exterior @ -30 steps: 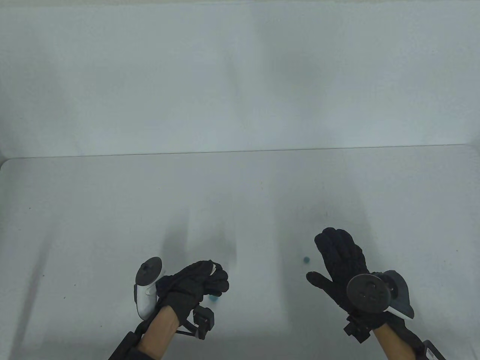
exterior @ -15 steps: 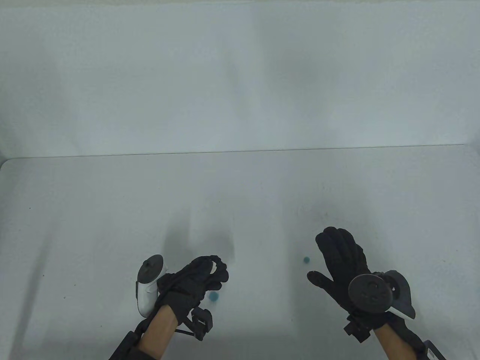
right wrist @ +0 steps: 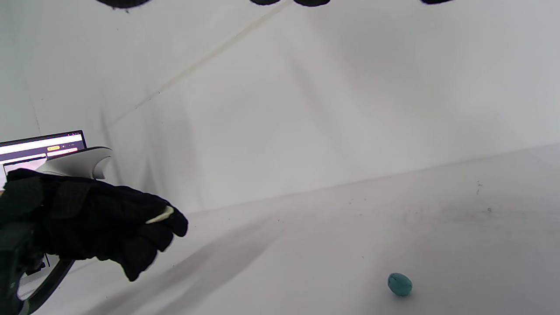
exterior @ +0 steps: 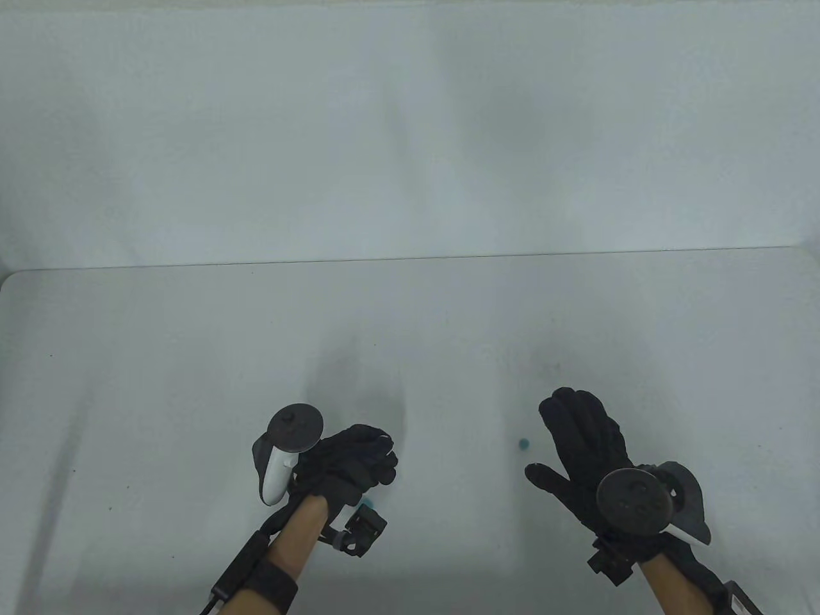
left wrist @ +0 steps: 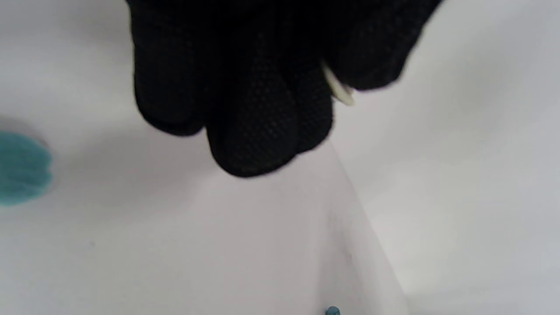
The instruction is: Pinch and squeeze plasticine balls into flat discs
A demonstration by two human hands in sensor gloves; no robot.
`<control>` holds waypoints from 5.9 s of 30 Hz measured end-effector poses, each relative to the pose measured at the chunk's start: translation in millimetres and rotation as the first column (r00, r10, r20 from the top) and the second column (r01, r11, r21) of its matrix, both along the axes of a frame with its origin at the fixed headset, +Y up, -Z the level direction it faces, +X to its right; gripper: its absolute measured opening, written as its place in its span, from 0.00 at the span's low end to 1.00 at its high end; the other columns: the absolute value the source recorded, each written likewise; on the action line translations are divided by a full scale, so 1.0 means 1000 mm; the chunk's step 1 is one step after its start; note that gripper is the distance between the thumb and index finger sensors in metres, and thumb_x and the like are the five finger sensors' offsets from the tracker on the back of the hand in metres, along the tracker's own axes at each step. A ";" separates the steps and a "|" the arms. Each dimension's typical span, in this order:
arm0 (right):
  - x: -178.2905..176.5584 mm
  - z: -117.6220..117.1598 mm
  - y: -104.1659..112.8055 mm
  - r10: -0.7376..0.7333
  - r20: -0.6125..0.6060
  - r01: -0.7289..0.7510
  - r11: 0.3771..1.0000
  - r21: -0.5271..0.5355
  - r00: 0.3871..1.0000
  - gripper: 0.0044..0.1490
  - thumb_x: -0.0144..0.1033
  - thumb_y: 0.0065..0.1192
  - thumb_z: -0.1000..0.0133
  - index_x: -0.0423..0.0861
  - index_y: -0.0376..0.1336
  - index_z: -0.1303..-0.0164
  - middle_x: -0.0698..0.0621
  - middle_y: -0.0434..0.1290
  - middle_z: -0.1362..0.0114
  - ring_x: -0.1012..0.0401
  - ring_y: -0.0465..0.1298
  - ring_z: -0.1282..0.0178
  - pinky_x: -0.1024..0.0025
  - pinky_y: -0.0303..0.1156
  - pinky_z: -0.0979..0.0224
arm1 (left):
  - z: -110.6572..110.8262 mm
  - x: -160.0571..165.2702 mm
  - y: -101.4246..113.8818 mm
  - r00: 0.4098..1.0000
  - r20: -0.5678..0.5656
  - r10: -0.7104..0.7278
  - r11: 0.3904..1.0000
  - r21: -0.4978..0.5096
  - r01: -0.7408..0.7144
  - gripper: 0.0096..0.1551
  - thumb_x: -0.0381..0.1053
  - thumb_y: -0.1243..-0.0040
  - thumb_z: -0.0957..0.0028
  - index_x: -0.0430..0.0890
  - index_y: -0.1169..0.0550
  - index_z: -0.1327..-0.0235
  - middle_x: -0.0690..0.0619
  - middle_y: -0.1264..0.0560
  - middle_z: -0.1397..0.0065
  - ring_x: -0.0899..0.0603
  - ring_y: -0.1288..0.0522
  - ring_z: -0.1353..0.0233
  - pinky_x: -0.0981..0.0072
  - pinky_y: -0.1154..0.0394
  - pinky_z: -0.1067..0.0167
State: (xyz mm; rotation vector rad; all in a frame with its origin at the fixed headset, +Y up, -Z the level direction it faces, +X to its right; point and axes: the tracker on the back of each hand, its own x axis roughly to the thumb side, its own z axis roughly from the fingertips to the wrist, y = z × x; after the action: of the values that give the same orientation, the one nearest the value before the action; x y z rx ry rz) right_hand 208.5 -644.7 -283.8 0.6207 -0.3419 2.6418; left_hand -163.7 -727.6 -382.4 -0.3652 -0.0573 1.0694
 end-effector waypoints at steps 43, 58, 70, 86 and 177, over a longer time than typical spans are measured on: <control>-0.002 0.001 0.000 0.003 -0.017 -0.003 1.000 -0.002 1.000 0.53 0.66 0.39 0.39 0.42 0.41 0.13 0.38 0.43 0.09 0.34 0.47 0.13 0.28 0.53 0.23 | -0.017 0.083 -0.017 0.361 0.132 -0.923 0.382 0.426 0.820 0.25 0.46 0.34 0.48 0.41 0.19 0.38 0.47 0.19 0.42 0.45 0.15 0.50 0.52 0.21 0.44; -0.002 0.001 0.000 0.003 -0.013 -0.003 1.000 -0.011 1.000 0.53 0.66 0.39 0.39 0.42 0.41 0.13 0.38 0.43 0.09 0.34 0.47 0.13 0.28 0.53 0.23 | 0.001 0.049 0.026 0.646 0.051 -0.761 0.604 0.419 0.678 0.37 0.57 0.46 0.43 0.39 0.29 0.24 0.38 0.26 0.27 0.35 0.20 0.34 0.43 0.25 0.37; -0.004 -0.001 -0.002 0.027 -0.012 -0.028 0.999 -0.039 1.000 0.53 0.67 0.39 0.39 0.42 0.41 0.13 0.38 0.43 0.09 0.34 0.47 0.13 0.28 0.53 0.23 | 0.070 0.024 0.070 0.696 0.037 -0.717 0.544 0.654 0.525 0.50 0.65 0.51 0.44 0.37 0.43 0.15 0.32 0.44 0.16 0.24 0.43 0.18 0.29 0.41 0.28; -0.012 -0.005 -0.005 0.108 0.042 -0.106 0.993 -0.047 0.993 0.50 0.63 0.47 0.38 0.42 0.48 0.15 0.38 0.54 0.12 0.37 0.60 0.16 0.34 0.61 0.23 | 0.080 0.019 0.066 0.741 0.025 -0.671 0.558 0.675 0.482 0.52 0.65 0.51 0.44 0.34 0.44 0.16 0.29 0.48 0.16 0.21 0.48 0.18 0.30 0.46 0.27; -0.017 -0.049 -0.067 -0.658 0.252 0.646 0.463 -0.607 0.709 0.24 0.38 0.63 0.41 0.37 0.70 0.40 0.44 0.84 0.51 0.59 0.88 0.59 0.73 0.89 0.57 | 0.075 0.002 0.067 0.746 -0.046 -0.664 0.555 0.638 0.534 0.47 0.62 0.50 0.42 0.35 0.39 0.17 0.31 0.45 0.16 0.22 0.46 0.18 0.31 0.45 0.27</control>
State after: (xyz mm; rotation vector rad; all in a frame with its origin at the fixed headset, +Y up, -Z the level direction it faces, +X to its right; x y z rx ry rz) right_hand 191.7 -712.2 -333.3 0.1868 0.3330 1.7836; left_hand -161.4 -660.7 -307.9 0.1264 -0.4328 0.2611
